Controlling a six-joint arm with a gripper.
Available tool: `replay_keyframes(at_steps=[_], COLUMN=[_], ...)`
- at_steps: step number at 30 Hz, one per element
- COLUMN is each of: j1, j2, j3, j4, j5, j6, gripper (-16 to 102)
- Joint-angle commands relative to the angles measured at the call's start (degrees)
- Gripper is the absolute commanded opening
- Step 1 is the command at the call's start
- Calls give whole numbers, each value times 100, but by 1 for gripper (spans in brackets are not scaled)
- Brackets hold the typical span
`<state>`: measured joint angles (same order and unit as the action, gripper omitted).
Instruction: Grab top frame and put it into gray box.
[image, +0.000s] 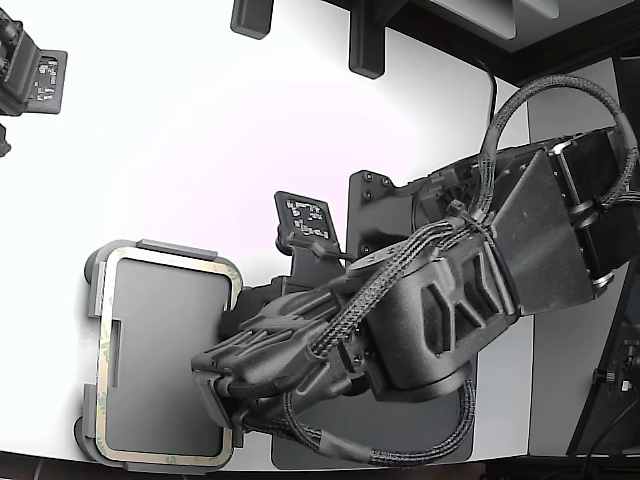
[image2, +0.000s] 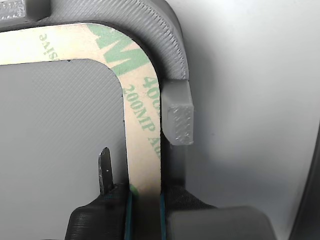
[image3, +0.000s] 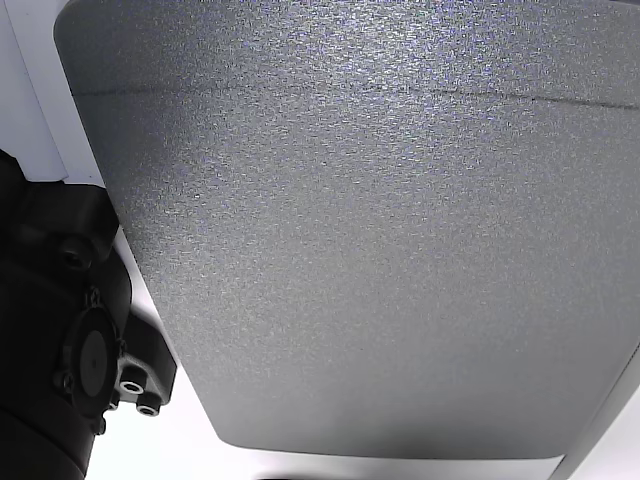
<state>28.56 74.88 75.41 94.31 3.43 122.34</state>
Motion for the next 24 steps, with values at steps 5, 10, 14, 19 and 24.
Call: replay_keyframes(at_steps=[5,10,14,19,24], j1=[-79,-79,-79,-79,-79], j2=[105,246,220,492,1749], j3=[-211,-369,-835,-1151,193], j4=[62,53,9,-387,-1644], j5=[0,193,554,1169,2320], j6=[-308,-431,-633,-2188,-4992], gripper=[99,100,100,100,100])
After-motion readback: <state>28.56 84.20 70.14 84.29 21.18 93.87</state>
